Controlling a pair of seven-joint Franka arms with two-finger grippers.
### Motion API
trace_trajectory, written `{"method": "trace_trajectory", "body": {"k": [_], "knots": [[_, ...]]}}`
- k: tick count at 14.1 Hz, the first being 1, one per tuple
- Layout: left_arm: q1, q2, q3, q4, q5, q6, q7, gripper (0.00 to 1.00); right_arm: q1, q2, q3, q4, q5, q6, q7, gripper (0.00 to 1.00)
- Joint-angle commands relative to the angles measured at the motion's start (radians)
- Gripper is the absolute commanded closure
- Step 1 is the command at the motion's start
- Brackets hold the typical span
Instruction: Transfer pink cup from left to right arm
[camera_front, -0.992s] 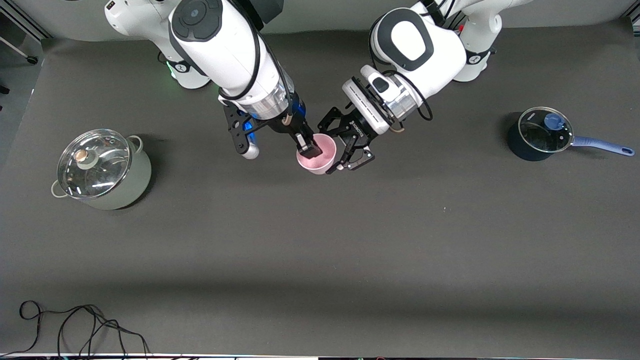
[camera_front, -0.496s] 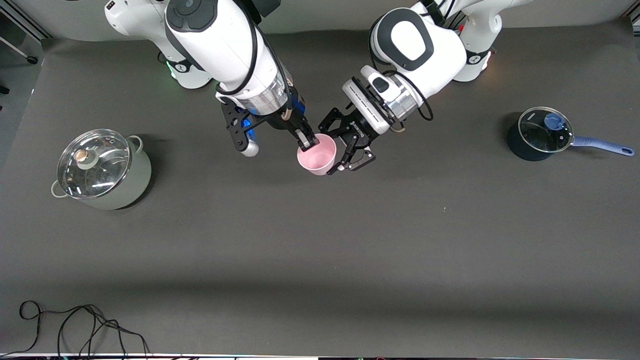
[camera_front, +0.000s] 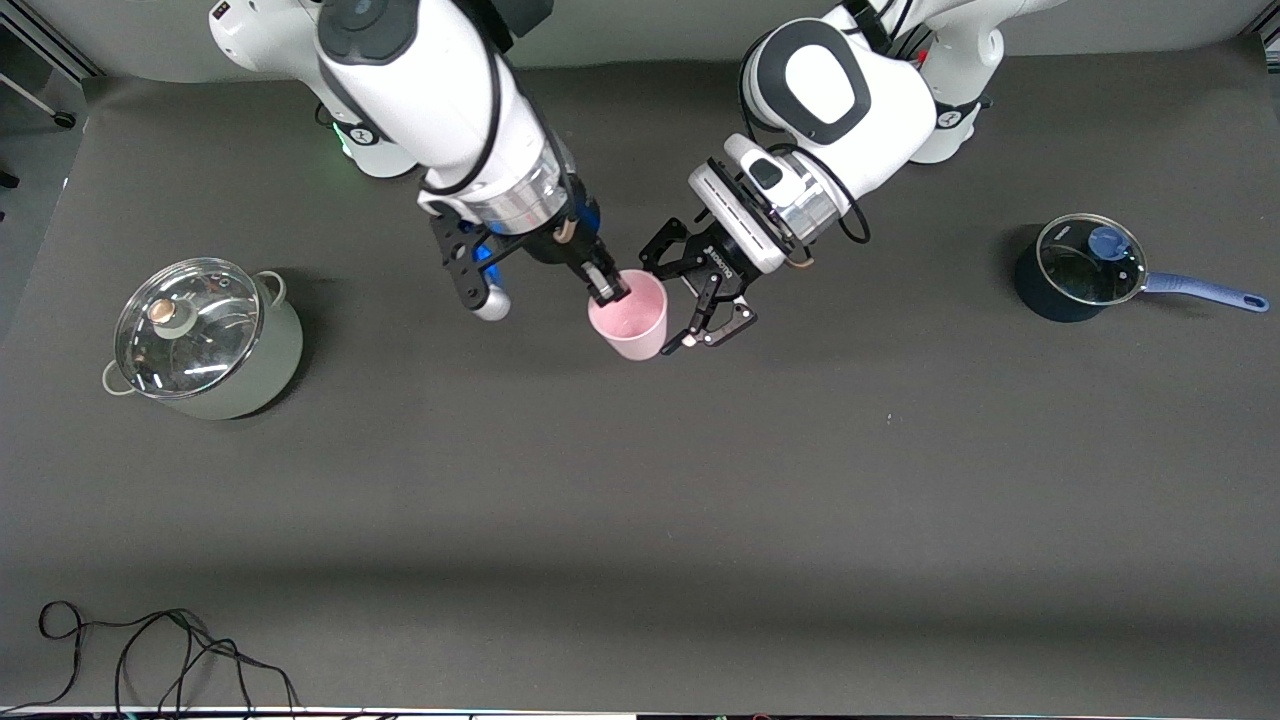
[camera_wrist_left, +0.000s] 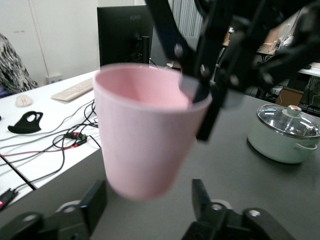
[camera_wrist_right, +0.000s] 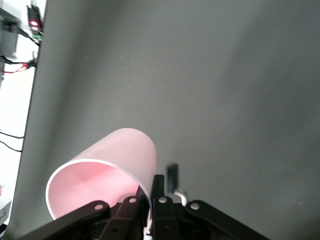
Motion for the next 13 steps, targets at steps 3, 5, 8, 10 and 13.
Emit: {"method": "trace_trajectory", "body": {"k": [3, 5, 8, 10, 13], "knots": [[-0.006, -0.006, 0.005, 0.003, -0.023, 0.004, -0.033, 0.01, -0.087, -0.009, -0.002, 0.018, 0.004, -0.010, -0.191, 1.00], [0.012, 0.000, 0.009, -0.003, -0.021, 0.009, -0.073, 0.01, -0.128, -0.011, -0.002, 0.002, 0.004, -0.060, -0.344, 1.00], [0.021, 0.005, 0.072, -0.017, -0.014, 0.006, -0.116, 0.01, -0.223, -0.012, -0.002, -0.002, 0.000, -0.169, -0.594, 1.00], [0.055, 0.023, 0.092, -0.023, -0.005, -0.017, -0.113, 0.01, -0.298, -0.016, -0.003, -0.005, -0.006, -0.249, -0.784, 1.00], [0.168, 0.035, 0.088, -0.075, 0.017, -0.167, -0.110, 0.01, -0.404, -0.055, -0.025, -0.080, -0.034, -0.301, -1.077, 1.00]]}}
